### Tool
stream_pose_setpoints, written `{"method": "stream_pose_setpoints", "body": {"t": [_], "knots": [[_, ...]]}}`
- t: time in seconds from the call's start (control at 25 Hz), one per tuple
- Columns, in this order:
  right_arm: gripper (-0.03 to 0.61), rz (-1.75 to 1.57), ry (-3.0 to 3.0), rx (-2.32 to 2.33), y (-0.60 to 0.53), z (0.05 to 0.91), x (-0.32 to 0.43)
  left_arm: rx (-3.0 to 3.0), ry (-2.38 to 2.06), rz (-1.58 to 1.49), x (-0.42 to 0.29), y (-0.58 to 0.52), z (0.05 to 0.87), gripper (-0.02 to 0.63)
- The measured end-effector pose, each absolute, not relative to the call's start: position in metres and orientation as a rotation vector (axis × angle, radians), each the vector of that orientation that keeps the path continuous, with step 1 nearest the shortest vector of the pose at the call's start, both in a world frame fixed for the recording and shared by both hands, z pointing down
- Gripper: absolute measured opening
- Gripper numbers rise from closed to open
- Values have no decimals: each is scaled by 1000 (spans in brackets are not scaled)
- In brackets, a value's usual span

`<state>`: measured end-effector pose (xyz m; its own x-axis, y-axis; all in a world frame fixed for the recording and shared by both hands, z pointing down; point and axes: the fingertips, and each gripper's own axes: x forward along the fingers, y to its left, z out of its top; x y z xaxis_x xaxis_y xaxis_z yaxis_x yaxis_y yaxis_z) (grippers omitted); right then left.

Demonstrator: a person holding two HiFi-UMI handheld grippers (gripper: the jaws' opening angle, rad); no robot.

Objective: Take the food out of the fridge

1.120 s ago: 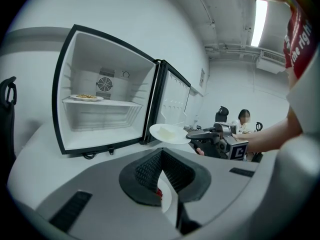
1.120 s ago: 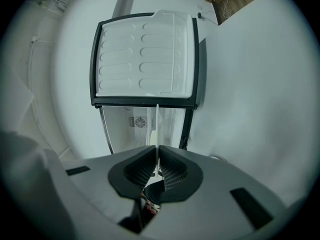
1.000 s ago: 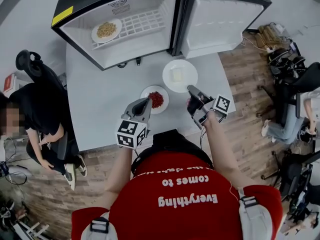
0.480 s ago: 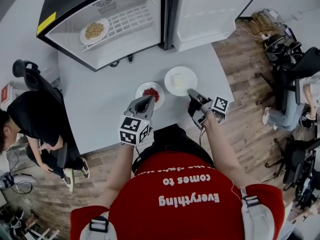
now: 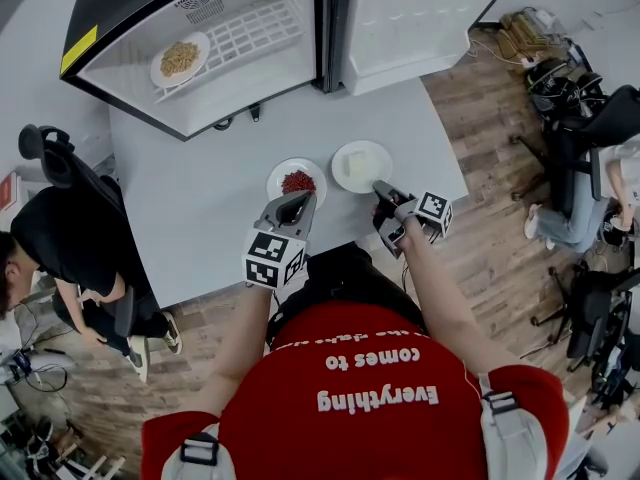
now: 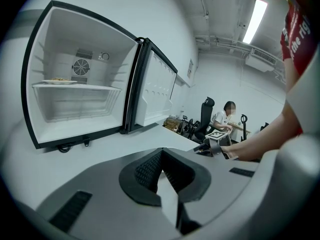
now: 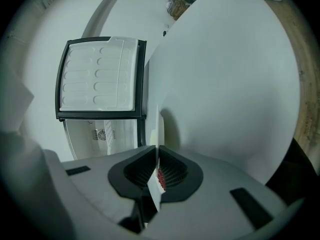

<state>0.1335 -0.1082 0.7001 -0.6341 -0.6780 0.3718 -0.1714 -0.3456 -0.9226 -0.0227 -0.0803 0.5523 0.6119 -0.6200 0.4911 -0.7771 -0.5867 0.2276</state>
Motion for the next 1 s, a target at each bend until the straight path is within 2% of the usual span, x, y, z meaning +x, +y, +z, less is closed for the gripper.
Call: {"method": "stream_pose_setpoints", "body": {"t": [1.0], "knots": [[46, -2252, 1511, -1670, -102, 737, 145, 2393, -1063, 535, -14, -77, 570, -2]]}}
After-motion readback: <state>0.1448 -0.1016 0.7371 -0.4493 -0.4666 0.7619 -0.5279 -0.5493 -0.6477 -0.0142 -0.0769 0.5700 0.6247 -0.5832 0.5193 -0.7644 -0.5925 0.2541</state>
